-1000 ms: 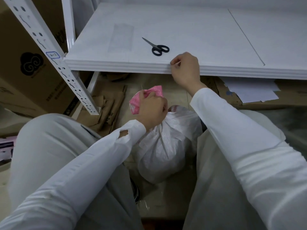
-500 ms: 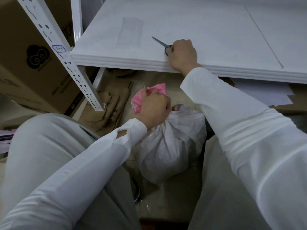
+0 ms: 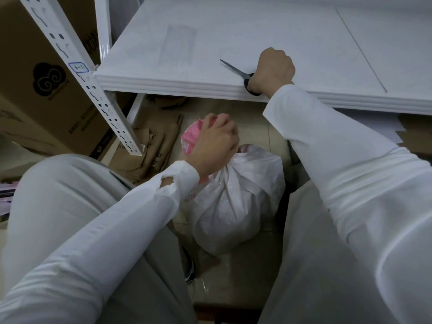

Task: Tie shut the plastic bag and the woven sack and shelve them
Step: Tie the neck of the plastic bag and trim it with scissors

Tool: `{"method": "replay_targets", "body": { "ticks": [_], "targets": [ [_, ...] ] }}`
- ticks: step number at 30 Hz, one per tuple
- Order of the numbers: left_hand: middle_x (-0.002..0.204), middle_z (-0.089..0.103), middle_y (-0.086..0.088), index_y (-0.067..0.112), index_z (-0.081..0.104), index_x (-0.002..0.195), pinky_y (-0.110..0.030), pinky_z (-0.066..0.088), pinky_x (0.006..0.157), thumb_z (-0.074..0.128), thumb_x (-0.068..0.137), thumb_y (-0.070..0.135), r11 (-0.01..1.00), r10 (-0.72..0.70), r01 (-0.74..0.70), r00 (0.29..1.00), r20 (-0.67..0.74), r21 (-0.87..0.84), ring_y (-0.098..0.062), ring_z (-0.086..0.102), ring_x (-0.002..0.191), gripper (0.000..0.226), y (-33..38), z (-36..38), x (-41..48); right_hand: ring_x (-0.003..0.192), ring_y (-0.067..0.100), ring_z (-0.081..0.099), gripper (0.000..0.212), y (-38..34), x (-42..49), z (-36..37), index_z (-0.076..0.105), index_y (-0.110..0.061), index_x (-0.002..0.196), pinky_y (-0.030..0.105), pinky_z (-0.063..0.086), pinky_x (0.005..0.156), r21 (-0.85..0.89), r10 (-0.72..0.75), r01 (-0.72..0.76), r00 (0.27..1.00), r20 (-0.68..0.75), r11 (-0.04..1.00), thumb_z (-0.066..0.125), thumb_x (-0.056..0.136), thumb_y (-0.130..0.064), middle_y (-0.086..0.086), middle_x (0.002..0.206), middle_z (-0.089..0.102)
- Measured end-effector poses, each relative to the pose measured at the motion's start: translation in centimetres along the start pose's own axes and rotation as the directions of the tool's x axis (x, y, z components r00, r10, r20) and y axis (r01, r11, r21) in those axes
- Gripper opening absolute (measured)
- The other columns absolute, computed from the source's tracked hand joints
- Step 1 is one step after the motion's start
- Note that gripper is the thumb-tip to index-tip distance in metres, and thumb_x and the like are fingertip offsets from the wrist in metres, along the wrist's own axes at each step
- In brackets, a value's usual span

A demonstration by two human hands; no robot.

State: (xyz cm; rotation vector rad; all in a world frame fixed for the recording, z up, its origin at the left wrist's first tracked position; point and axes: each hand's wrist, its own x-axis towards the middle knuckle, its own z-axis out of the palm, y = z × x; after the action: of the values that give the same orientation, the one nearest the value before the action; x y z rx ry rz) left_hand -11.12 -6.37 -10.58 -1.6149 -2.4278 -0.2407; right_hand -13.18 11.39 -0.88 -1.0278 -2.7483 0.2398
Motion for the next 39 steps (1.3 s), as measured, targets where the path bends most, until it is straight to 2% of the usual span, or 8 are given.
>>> {"method": "replay_targets", "body": {
  "ticks": [4,7,10,15,20,29,34,39],
  "targets": [
    [0.097,0.065,0.005,0.024,0.064,0.076,-0.039,0.004,0.119,0.054,0.089,0.020,0.980,0.197,-0.195,0.978,0.067,-0.042,-0.017,0.056,0.115,0.017,-0.7,0.0,0.5,0.087,0.025,0.059,0.030,1.4,-0.5,0.3,0.054,-0.013,0.086,0.027,0.042,0.065,0.112,0.011,-0.013,1.000,0.020,0.994,0.075,0.072,-0.028,0.005,0.095,0.060],
    [0.077,0.058,0.009,0.021,0.055,0.072,-0.034,0.009,0.119,0.049,0.089,0.018,0.984,0.164,-0.154,0.979,0.125,-0.084,-0.013,0.058,0.078,0.019,-1.3,-0.2,0.6,0.087,0.021,0.063,0.035,3.4,-1.0,0.5,0.067,-0.009,0.089,0.027,0.048,0.067,0.295,0.040,-0.056,0.997,0.061,0.954,0.080,0.067,-0.034,0.002,0.093,0.068],
    [0.081,0.064,0.008,0.019,0.062,0.078,-0.030,0.009,0.116,0.051,0.089,0.019,0.987,0.126,-0.109,0.981,0.147,-0.119,-0.012,0.058,0.079,0.015,-2.1,-0.2,0.7,0.082,0.014,0.062,0.027,5.9,-3.0,0.3,0.073,-0.011,0.091,0.024,0.047,0.070,0.430,0.023,-0.057,0.996,0.085,0.901,0.080,0.073,-0.030,-0.001,0.089,0.067],
    [0.081,0.066,0.008,0.021,0.065,0.080,-0.028,0.012,0.114,0.054,0.088,0.021,0.982,0.055,-0.020,0.981,0.185,-0.189,-0.011,0.058,0.081,0.013,-2.9,-0.2,0.9,0.052,0.010,0.066,0.008,9.1,-7.0,-0.4,0.070,-0.008,0.090,0.020,0.045,0.047,0.802,0.000,-0.257,0.952,0.305,0.540,0.070,0.084,-0.013,0.009,0.088,0.072],
    [0.075,0.065,0.007,0.023,0.062,0.074,-0.031,0.019,0.112,0.058,0.084,0.026,0.971,-0.020,0.063,0.982,0.187,-0.230,-0.012,0.058,0.077,0.011,-3.6,0.1,0.8,0.061,0.018,0.072,0.004,10.7,-9.5,-1.3,0.063,-0.006,0.088,0.024,0.060,0.063,0.881,-0.151,-0.383,0.888,0.434,0.278,0.062,0.091,-0.008,0.006,0.069,0.070],
    [0.072,0.067,0.007,0.024,0.063,0.072,-0.031,0.030,0.104,0.062,0.081,0.019,0.944,-0.080,0.131,0.981,0.175,-0.302,-0.016,0.058,0.073,0.010,-3.0,-0.1,0.7,0.069,0.019,0.073,0.014,13.9,-12.4,1.2,0.066,0.003,0.101,0.022,0.060,0.064,0.787,-0.205,-0.437,0.803,0.560,0.436,0.063,0.089,-0.003,0.017,0.081,0.073],
    [0.074,0.066,0.005,0.020,0.065,0.073,-0.026,0.036,0.083,0.062,0.083,0.017,0.925,-0.110,0.160,0.981,0.161,-0.344,-0.017,0.057,0.079,0.010,-2.6,-0.1,0.9,0.069,0.016,0.072,0.008,13.6,-12.8,2.3,0.072,-0.009,0.093,0.023,0.060,0.065,0.670,-0.269,-0.185,0.815,0.514,0.718,0.065,0.089,-0.009,0.007,0.077,0.074],
    [0.072,0.063,0.009,0.024,0.062,0.070,-0.027,0.036,0.075,0.065,0.083,0.019,0.918,-0.134,0.190,0.975,0.180,-0.349,-0.015,0.055,0.082,0.014,-2.8,-0.1,0.7,0.070,0.023,0.072,0.004,12.5,-12.9,4.1,0.069,-0.010,0.082,0.026,0.056,0.059,0.529,-0.280,-0.024,0.827,0.487,0.848,0.073,0.082,-0.009,0.010,0.076,0.072]
  ]
}}
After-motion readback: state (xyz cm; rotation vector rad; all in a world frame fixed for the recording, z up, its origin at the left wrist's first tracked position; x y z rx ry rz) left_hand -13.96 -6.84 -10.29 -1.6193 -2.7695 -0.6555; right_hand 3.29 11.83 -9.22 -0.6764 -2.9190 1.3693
